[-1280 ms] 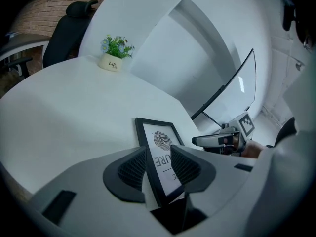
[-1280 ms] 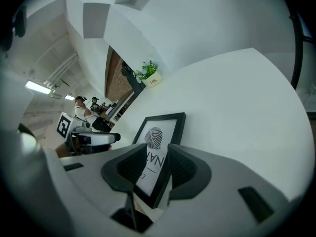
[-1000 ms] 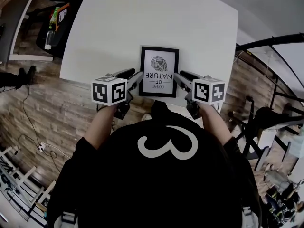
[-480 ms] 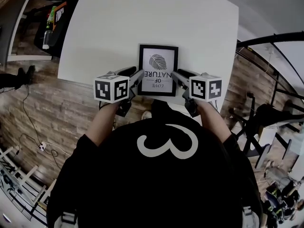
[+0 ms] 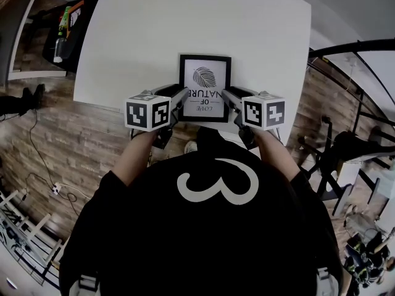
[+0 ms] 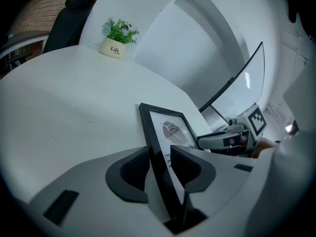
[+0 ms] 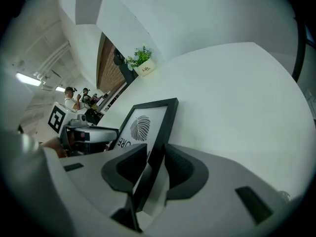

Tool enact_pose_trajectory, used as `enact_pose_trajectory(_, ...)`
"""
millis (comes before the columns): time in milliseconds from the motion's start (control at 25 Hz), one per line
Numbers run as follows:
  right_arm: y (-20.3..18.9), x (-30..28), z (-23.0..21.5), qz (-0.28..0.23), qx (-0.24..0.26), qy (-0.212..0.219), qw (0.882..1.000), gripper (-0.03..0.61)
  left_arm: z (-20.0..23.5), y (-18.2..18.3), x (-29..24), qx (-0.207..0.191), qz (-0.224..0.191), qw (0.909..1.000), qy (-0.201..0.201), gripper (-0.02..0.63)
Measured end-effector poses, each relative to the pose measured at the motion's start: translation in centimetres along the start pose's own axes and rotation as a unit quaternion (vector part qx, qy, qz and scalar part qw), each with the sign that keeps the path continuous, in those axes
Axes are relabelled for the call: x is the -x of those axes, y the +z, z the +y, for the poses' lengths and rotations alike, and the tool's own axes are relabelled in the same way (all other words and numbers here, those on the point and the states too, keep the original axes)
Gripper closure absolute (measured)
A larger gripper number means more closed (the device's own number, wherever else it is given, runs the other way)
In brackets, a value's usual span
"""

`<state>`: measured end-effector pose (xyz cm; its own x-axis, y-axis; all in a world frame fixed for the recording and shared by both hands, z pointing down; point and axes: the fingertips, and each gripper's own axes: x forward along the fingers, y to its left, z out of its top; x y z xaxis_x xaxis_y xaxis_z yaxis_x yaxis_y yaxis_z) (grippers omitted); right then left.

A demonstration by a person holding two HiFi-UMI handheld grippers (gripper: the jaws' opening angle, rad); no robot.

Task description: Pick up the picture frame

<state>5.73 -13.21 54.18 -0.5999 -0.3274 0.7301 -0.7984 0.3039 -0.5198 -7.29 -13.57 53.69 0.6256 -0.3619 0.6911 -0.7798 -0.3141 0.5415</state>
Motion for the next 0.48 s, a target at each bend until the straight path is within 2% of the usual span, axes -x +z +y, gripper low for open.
enact_pose_trajectory(240, 0.07, -0.03, -0.1, -0.003, 0.002, -0.009, 1.0, 0.465, 0.03, 0.06, -0.1, -0.015, 0.002, 0.9998, 0.009, 0.478)
enact_pose_trajectory(480, -0.01, -0.02, -0.21, -0.002, 0.005, -0.006, 1.0, 0.466, 0.38, -0.02, -0.19, -0.026, 0.003, 0.9991, 0.032, 0.511)
